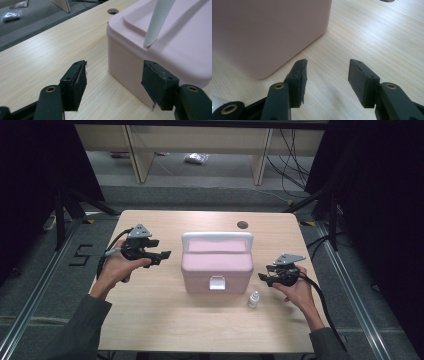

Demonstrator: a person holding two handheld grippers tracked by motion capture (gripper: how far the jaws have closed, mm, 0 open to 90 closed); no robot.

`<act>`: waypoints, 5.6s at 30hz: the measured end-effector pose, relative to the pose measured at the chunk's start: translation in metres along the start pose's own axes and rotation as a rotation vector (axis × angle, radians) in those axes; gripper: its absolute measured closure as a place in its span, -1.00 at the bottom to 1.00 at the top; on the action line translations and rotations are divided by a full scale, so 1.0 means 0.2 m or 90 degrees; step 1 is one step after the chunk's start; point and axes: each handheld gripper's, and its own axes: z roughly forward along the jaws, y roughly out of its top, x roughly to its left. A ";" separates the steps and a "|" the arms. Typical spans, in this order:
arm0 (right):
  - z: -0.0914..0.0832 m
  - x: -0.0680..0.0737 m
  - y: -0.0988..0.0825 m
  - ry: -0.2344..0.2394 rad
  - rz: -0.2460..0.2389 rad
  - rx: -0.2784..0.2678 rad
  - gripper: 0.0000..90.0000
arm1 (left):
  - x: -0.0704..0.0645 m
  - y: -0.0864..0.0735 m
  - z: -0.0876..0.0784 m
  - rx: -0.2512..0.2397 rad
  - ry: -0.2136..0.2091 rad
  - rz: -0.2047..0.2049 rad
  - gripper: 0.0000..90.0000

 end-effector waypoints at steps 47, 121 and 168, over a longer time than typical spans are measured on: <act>0.03 -0.04 -0.06 -0.003 0.007 0.029 0.00 | -0.23 0.52 0.09 0.106 -0.063 0.169 -0.23; -0.15 -0.06 0.00 -0.007 0.011 -0.099 0.51 | -0.23 0.81 0.27 0.290 -0.127 0.315 0.62; -0.15 0.05 0.36 0.156 -0.048 -0.288 1.00 | -0.14 0.72 -0.03 0.148 -0.028 0.197 -0.36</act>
